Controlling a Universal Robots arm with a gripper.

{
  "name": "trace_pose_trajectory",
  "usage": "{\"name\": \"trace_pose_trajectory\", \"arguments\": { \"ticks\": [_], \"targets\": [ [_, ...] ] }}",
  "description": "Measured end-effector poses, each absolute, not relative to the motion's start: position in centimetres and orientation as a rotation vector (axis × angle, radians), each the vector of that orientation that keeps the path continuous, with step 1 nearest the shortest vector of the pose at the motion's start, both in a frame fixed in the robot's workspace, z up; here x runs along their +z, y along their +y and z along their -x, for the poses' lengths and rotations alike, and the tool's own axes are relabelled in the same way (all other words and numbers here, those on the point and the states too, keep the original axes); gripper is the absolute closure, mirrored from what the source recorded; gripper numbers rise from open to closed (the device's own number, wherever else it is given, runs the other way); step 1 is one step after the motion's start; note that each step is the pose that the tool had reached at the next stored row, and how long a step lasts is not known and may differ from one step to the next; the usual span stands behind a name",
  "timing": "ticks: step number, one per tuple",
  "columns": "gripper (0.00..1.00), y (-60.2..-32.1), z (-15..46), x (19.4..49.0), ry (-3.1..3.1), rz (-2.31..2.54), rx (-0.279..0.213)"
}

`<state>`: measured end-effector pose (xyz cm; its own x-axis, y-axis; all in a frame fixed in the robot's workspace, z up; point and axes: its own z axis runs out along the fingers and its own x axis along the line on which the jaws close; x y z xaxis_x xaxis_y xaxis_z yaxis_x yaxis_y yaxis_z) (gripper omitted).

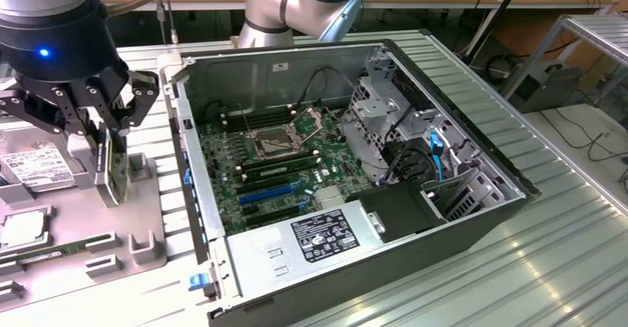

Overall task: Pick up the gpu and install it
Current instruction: 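Pick up the gpu and move the gpu toward the slot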

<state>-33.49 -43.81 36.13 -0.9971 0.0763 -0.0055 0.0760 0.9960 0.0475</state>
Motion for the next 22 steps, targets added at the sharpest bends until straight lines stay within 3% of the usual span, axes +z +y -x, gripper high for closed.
{"name": "trace_pose_trajectory", "arguments": {
  "ticks": [22],
  "targets": [
    [0.73, -43.8, 33.5, 39.8, 3.134, -0.12, 0.074]
  ]
}}
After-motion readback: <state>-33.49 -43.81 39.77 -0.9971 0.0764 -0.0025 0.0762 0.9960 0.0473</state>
